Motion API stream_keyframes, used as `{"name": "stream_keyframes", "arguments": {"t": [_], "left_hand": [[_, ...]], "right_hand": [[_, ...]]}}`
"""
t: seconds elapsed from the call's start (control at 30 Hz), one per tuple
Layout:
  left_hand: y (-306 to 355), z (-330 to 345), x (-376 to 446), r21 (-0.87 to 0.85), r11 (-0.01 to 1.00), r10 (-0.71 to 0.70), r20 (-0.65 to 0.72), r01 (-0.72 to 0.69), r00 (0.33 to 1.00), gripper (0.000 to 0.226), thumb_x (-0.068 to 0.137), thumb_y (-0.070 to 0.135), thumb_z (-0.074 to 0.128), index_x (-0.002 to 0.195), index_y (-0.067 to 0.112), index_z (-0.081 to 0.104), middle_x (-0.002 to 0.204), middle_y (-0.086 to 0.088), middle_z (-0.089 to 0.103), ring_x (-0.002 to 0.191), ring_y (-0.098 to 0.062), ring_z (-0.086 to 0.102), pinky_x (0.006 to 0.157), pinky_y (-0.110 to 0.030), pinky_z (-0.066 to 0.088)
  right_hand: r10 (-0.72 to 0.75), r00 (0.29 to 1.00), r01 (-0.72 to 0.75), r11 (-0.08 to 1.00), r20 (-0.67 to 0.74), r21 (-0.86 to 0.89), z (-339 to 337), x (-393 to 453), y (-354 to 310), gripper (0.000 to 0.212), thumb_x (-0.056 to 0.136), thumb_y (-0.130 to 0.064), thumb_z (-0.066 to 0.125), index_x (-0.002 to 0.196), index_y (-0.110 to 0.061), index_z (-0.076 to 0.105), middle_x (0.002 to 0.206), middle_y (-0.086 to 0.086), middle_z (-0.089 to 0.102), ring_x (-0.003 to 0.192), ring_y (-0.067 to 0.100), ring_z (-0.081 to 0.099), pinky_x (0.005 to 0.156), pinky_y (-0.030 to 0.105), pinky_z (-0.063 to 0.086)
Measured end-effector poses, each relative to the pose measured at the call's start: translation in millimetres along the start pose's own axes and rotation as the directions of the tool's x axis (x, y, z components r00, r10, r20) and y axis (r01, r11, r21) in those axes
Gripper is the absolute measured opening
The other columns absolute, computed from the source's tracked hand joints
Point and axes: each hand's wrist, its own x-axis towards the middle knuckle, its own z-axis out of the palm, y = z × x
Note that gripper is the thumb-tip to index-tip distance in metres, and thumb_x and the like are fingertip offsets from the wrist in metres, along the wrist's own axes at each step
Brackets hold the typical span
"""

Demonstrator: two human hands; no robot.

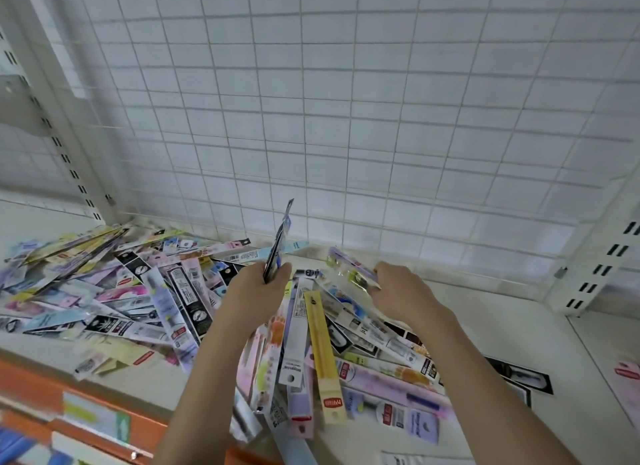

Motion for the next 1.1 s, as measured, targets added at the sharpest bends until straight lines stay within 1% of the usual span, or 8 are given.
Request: {"name": "stream_keyframes", "arguments": {"t": [0.1,0.2,0.33,0.4,0.53,0.83,0.97,1.1], "left_hand": [[-2.7,2.6,3.0,0.009,1.000,0.012,0.025,-0.012,1.000,0.042,0.096,0.036,0.044,0.064,0.011,0.032,0.056,-0.004,0.035,0.049,-0.018,0.032,0.049,-0.027,0.025],[-3.6,3.2,4.9,0.027,0.999,0.015,0.045,-0.017,0.999,0.043,0.096,0.034,0.043,0.061,0.012,0.030,0.053,-0.002,0.032,0.047,-0.018,0.032,0.050,-0.027,0.027],[-10.1,1.1,8.0,-0.012,1.000,-0.017,0.048,0.018,0.999,0.040,0.096,0.032,0.041,0.064,0.012,0.033,0.057,-0.007,0.040,0.059,-0.023,0.050,0.062,-0.032,0.043],[-13.0,-0.7,8.3,0.019,0.999,-0.027,0.052,0.026,0.998,0.040,0.097,0.030,0.042,0.062,0.012,0.031,0.053,-0.005,0.037,0.052,-0.022,0.046,0.055,-0.028,0.040],[-12.9,0.8,3.8,0.223,0.975,-0.022,0.093,0.001,0.995,0.046,0.094,0.031,0.048,0.056,0.013,0.030,0.048,0.000,0.032,0.042,-0.015,0.031,0.044,-0.022,0.024],[6.3,38.3,-18.3,0.416,0.907,-0.010,0.175,-0.065,0.985,0.055,0.077,0.058,0.062,0.060,0.016,0.031,0.059,0.002,0.037,0.053,-0.013,0.038,0.052,-0.026,0.030],[10.6,46.0,-27.9,0.480,0.877,-0.090,0.109,0.027,0.990,0.046,0.077,0.049,0.068,0.070,0.008,0.048,0.063,0.000,0.044,0.069,-0.023,0.050,0.063,-0.027,0.041],[16.0,52.7,-33.5,0.470,0.881,-0.115,0.084,0.062,0.990,0.042,0.085,0.030,0.061,0.058,0.011,0.035,0.059,-0.001,0.040,0.068,-0.024,0.047,0.064,-0.029,0.039]], "right_hand": [[-0.023,0.998,0.023,1.000,-0.054,0.006,-6.3,2.8,-8.5,0.018,0.096,-0.024,0.044,0.108,-0.011,0.045,0.078,-0.001,0.045,0.072,0.021,0.048,0.048,0.027,0.029],[-0.041,0.999,0.041,0.999,0.005,-0.034,-4.7,4.1,-20.7,0.036,0.090,-0.044,0.053,0.105,-0.012,0.046,0.082,0.000,0.049,0.070,0.020,0.048,0.049,0.027,0.032],[0.002,0.995,0.005,0.998,0.101,-0.069,13.0,9.6,-26.3,0.031,0.090,-0.039,0.052,0.069,-0.018,0.043,0.069,-0.003,0.047,0.061,0.017,0.048,0.047,0.024,0.030],[0.027,0.994,-0.020,0.998,0.108,-0.063,10.5,9.6,-25.0,0.030,0.090,-0.030,0.051,0.065,-0.019,0.040,0.067,-0.003,0.047,0.056,0.014,0.044,0.047,0.023,0.029],[0.028,0.996,-0.023,0.999,0.089,-0.049,-7.9,2.5,-16.3,0.025,0.088,-0.022,0.047,0.064,-0.019,0.041,0.067,-0.002,0.046,0.056,0.014,0.043,0.049,0.024,0.030],[0.030,0.999,-0.032,0.999,0.035,0.038,-22.5,-31.7,15.0,0.011,0.089,-0.020,0.041,0.079,-0.019,0.046,0.087,0.004,0.067,0.073,0.023,0.060,0.053,0.025,0.037],[0.000,1.000,0.000,0.999,-0.001,0.032,-17.9,-48.6,29.0,0.021,0.095,-0.024,0.038,0.074,-0.019,0.038,0.066,-0.001,0.048,0.054,0.014,0.041,0.047,0.027,0.031],[-0.020,1.000,0.020,0.993,0.007,0.116,-12.1,-61.8,37.0,0.015,0.098,-0.026,0.037,0.089,-0.014,0.039,0.068,-0.001,0.042,0.055,0.014,0.038,0.048,0.027,0.029]]}}
